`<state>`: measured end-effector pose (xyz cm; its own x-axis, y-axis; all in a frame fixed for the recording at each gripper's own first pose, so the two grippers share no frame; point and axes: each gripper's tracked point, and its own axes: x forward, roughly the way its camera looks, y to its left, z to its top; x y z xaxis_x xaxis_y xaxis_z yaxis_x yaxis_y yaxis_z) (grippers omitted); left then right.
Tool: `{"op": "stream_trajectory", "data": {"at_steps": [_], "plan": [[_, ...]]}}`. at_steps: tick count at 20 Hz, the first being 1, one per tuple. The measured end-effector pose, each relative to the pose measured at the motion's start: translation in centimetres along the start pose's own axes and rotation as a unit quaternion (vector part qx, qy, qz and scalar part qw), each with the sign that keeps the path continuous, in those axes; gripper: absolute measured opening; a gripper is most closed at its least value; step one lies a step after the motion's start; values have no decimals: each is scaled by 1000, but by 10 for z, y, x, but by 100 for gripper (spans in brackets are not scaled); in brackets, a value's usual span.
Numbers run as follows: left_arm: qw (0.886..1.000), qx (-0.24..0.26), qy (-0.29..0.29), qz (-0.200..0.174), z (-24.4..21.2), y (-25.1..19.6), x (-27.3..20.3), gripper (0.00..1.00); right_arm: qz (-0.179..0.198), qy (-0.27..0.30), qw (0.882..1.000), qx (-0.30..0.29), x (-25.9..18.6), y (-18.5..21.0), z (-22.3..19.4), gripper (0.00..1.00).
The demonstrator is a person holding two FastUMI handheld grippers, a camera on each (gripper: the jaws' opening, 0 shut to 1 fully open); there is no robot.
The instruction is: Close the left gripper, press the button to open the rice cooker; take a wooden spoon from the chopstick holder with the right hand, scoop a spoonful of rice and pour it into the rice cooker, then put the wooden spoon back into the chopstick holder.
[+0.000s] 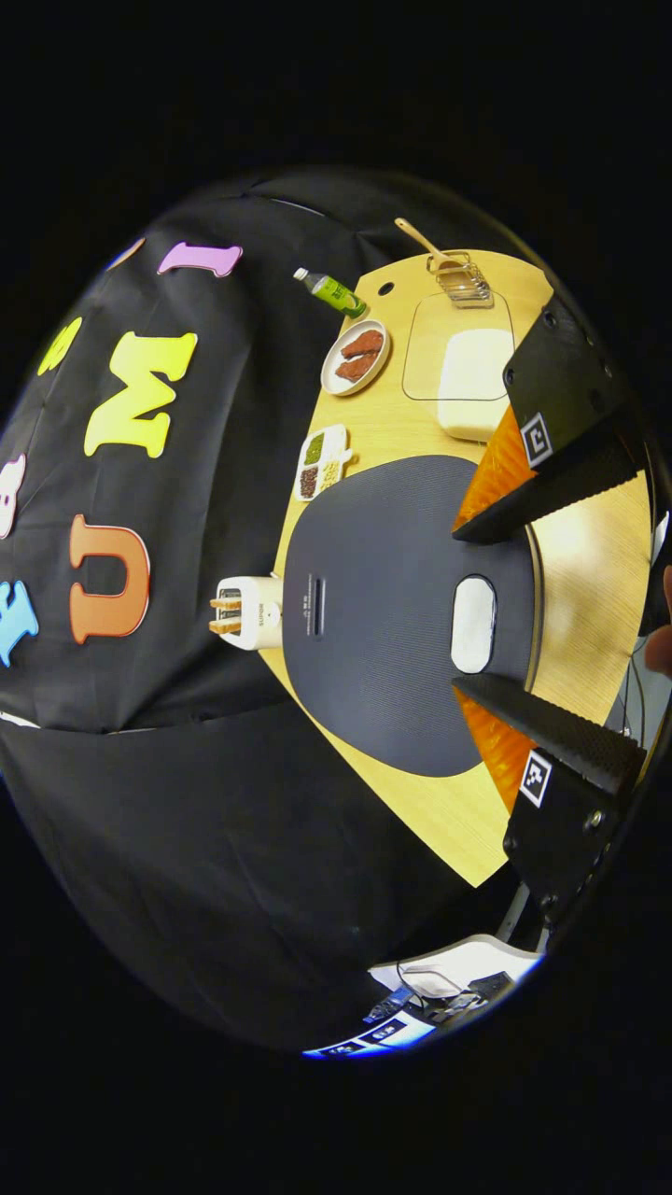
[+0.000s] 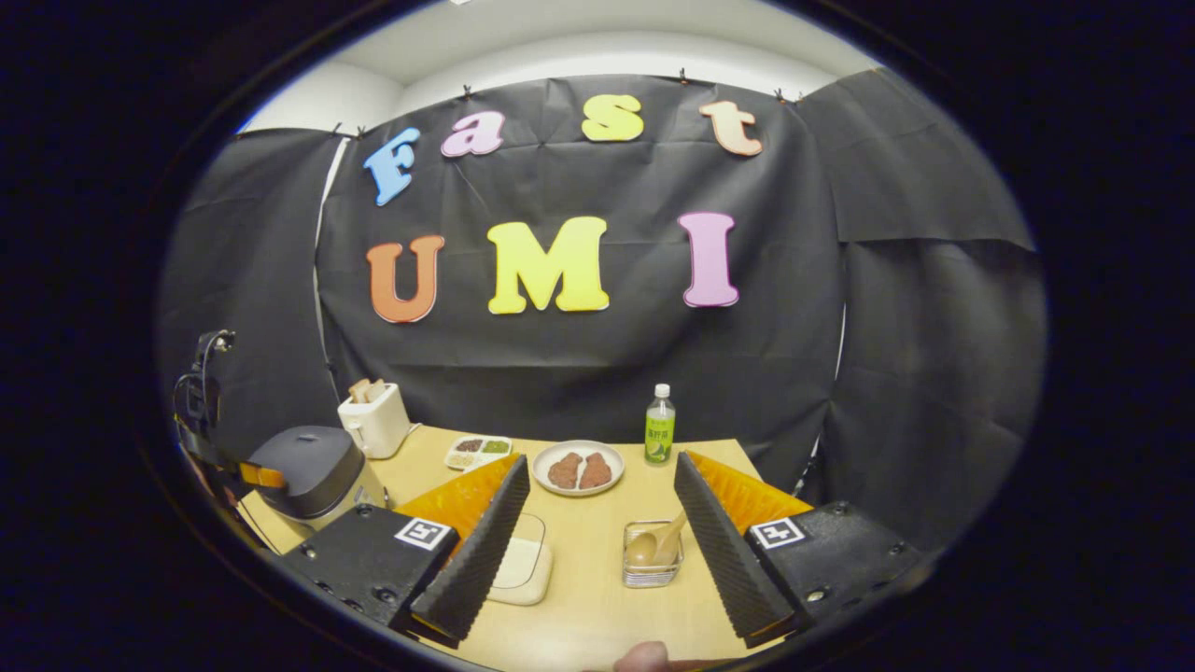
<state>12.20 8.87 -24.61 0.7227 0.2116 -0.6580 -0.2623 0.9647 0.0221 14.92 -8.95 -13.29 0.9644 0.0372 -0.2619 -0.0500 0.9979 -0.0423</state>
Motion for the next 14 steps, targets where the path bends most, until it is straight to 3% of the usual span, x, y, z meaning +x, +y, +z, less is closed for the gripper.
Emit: {"op": "stream_trajectory", "data": {"at_steps": [1, 2, 4, 7, 10, 14], "plan": [[1000, 1, -6, 6, 0, 1, -1, 100, 2, -3, 1000, 0, 4, -5, 2, 100], [1000, 0, -10, 7, 2, 1, -3, 94, 3, -6, 1000, -3, 5, -9, 4, 99], [1000, 3, -27, 12, 12, -2, -11, 93, 3, -13, 1000, 0, 4, -14, 10, 100], [995, 18, -103, -7, 54, -20, -43, 94, -2, -24, 1000, 5, -14, -11, 18, 100], [981, 46, -184, -43, 90, -44, -86, 94, -12, -35, 999, 5, -42, 2, 27, 100], [960, 79, -252, -88, 103, -64, -156, 94, -29, -64, 997, 8, -95, 19, 48, 99]]}}
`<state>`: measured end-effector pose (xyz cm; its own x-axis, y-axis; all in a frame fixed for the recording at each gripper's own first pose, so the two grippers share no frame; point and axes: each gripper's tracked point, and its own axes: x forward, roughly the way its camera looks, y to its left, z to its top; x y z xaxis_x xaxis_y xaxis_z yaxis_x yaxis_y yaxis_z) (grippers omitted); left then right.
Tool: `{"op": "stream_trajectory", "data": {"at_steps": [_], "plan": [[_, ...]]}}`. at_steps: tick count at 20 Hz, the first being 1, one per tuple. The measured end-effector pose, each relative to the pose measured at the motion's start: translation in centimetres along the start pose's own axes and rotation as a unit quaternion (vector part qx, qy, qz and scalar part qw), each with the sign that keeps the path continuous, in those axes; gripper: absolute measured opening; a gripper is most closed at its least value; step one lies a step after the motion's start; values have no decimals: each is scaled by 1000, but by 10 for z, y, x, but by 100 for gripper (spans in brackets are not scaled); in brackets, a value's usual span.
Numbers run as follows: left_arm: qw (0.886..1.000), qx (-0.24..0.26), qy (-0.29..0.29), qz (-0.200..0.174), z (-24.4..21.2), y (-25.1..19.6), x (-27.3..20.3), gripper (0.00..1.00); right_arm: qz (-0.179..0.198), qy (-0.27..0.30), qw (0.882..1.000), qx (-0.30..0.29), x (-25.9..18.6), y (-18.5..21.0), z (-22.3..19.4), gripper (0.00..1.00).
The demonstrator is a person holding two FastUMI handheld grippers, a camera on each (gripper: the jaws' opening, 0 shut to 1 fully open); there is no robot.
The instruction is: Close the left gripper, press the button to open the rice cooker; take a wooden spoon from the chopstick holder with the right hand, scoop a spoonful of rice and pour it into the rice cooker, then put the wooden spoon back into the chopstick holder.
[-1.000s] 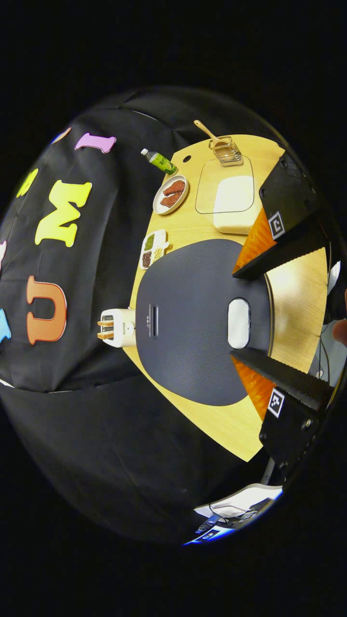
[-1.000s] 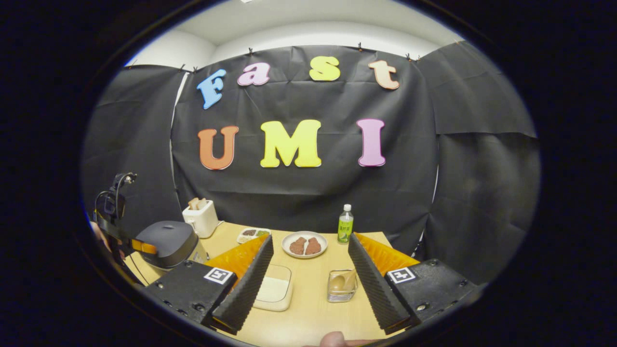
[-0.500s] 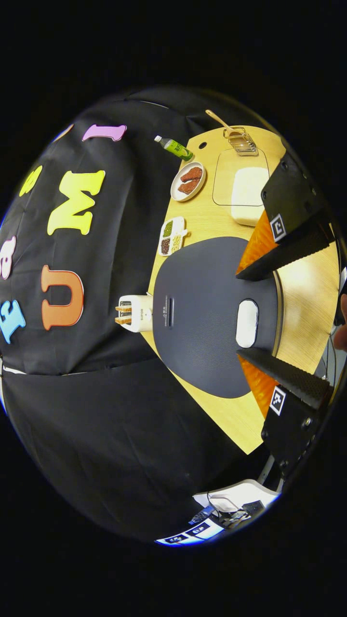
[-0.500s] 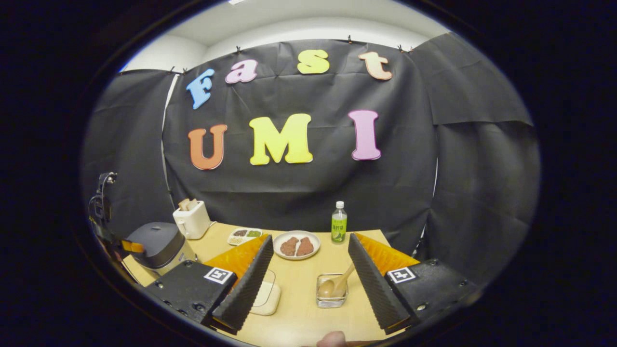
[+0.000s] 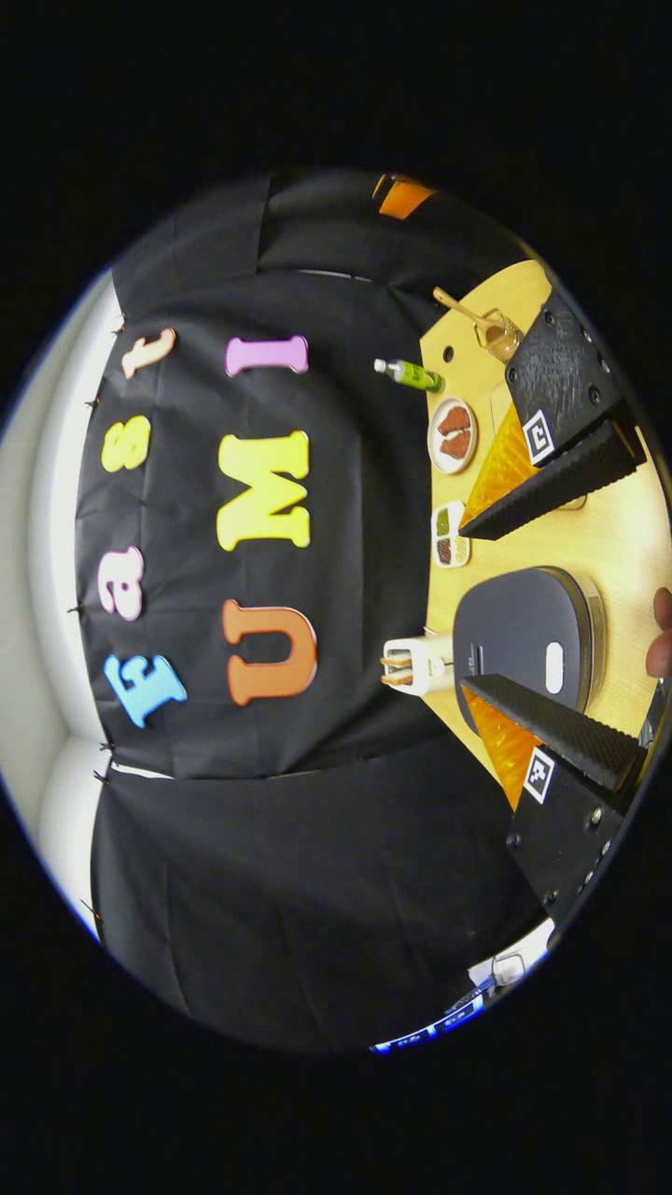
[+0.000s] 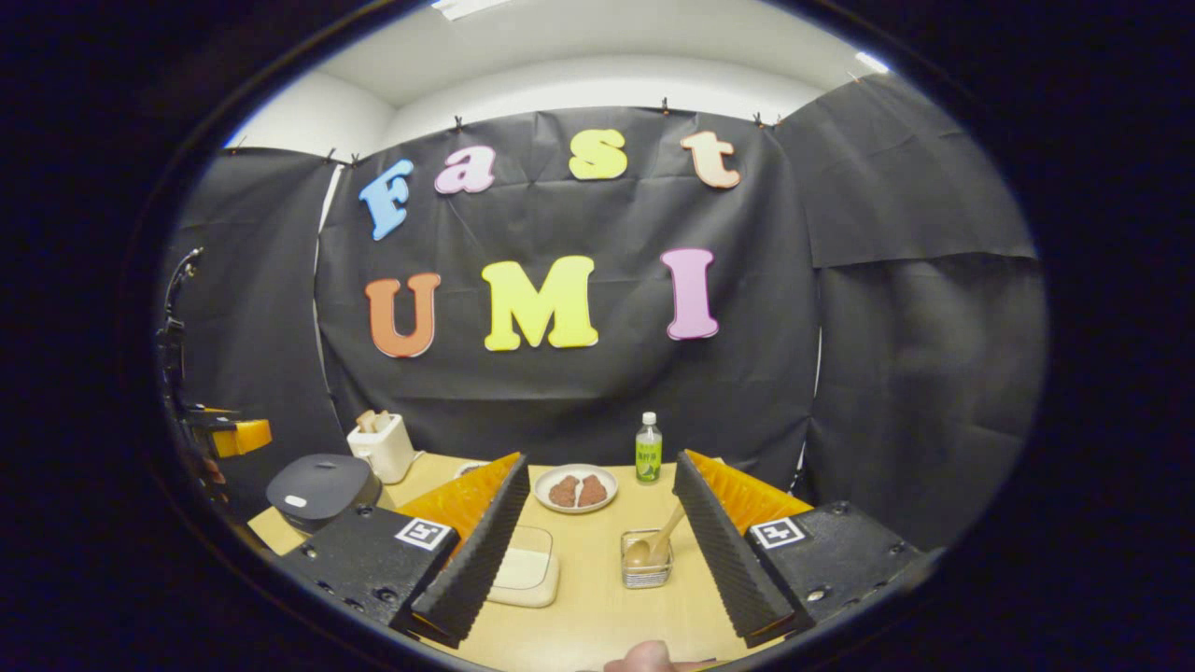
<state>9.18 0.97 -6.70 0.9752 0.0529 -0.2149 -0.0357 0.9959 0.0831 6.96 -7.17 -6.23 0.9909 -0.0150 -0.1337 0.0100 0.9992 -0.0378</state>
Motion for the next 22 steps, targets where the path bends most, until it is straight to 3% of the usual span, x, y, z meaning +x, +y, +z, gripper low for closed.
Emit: {"op": "stream_trajectory", "data": {"at_steps": [4, 6, 9, 13, 22], "plan": [[997, -12, -21, -69, 1, -46, -56, 94, -16, -14, 1000, 0, -53, 10, 7, 100], [996, -6, -38, -81, 2, -52, -81, 94, -22, -18, 1000, -5, -79, 14, 5, 100], [994, 19, -68, -89, 1, -62, -108, 94, -37, -20, 999, -5, -112, 14, 2, 100], [992, 9, -83, -96, 0, -71, -131, 94, -28, -19, 999, 6, -137, 21, -6, 99], [991, -7, -104, -85, 6, -73, -145, 95, -26, -25, 999, -21, -151, 25, -8, 100]]}}
